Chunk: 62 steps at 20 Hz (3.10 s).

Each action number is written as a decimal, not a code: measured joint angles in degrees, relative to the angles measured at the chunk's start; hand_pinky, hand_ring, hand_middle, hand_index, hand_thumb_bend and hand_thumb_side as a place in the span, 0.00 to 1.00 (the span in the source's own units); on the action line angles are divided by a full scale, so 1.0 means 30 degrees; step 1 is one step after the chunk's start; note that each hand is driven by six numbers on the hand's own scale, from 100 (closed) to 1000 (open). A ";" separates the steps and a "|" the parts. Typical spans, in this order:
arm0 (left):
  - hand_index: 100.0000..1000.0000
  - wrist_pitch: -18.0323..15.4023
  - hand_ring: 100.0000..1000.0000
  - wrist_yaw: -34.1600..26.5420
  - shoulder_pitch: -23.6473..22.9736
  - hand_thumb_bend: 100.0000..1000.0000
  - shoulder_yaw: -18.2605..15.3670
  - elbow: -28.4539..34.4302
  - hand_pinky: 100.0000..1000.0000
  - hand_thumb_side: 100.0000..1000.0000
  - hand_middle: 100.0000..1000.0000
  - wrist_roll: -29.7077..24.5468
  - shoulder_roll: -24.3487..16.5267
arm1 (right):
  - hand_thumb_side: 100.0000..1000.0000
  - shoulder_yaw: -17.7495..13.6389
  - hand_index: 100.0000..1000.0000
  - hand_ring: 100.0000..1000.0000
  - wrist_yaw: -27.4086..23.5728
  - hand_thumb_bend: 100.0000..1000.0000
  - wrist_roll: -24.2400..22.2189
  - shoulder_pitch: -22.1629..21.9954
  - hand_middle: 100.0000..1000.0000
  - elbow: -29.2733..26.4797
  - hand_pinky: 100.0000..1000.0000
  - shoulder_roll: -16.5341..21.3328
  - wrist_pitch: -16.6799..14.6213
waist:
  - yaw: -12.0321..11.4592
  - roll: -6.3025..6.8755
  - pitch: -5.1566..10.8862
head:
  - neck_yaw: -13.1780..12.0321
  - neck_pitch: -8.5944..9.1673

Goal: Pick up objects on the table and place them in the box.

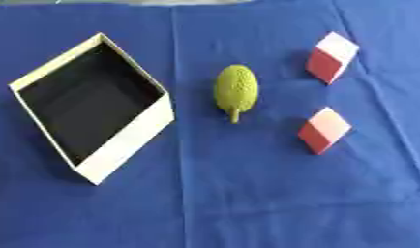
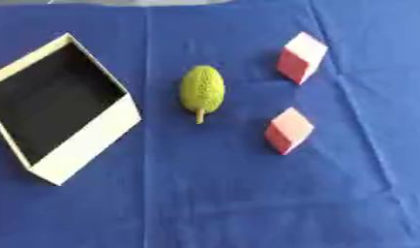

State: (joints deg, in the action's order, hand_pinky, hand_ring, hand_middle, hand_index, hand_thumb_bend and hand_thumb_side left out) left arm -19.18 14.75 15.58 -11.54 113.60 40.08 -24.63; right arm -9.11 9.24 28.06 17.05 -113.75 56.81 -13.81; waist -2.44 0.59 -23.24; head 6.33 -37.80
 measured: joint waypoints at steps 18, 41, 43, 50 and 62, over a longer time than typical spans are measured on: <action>0.84 0.0005 0.73 0.0074 -0.0121 0.05 0.0002 0.0000 0.68 0.66 0.73 0.0002 -0.0015 | 0.32 0.1296 0.94 0.92 0.8394 0.19 -0.8267 -0.1604 0.86 -0.0002 0.86 0.2093 -0.4892 | -0.0013 -0.0049 0.0000 | -0.0519 -0.0330; 0.83 -0.0016 0.73 -0.0206 -0.0035 0.04 0.0179 0.0000 0.68 0.66 0.73 -0.0542 -0.0018 | 0.24 0.3229 0.96 0.94 0.9224 0.21 -1.3966 -0.1254 0.81 -0.0002 0.88 0.2457 -0.7776 | -0.0257 -0.0054 -0.0001 | -0.0067 -0.0328; 0.83 -0.0014 0.73 -0.0228 0.0001 0.04 0.0245 0.0000 0.68 0.66 0.73 -0.0606 -0.0018 | 0.23 0.3528 0.97 0.94 0.9184 0.22 -1.4409 -0.0815 0.82 -0.0002 0.88 0.2457 -0.7554 | -0.0282 -0.0053 -0.0001 | -0.0007 -0.0328; 0.83 -0.0022 0.73 -0.0320 0.0046 0.04 0.0271 0.0000 0.67 0.66 0.73 -0.0783 -0.0018 | 0.32 0.4552 0.98 0.95 0.8280 0.17 -1.6705 0.0434 0.84 -0.0003 0.89 0.2445 -0.6923 | -0.0523 -0.0077 -0.0022 | 0.0163 -0.0326; 0.82 -0.0014 0.73 -0.0457 0.0182 0.04 0.0368 0.0000 0.67 0.66 0.73 -0.0775 -0.0017 | 0.23 0.5213 1.00 0.95 0.6763 0.25 -1.9696 0.1751 0.85 0.1017 0.89 0.2028 -0.6149 | -0.0737 -0.0101 -0.0144 | 0.0262 -0.0318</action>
State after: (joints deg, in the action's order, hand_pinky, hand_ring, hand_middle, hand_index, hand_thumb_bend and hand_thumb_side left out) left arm -19.22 13.38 16.12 -10.44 113.60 37.76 -24.68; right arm 6.52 29.53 -31.03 22.31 -110.70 62.90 -32.26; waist -4.65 0.29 -23.67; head 7.12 -38.76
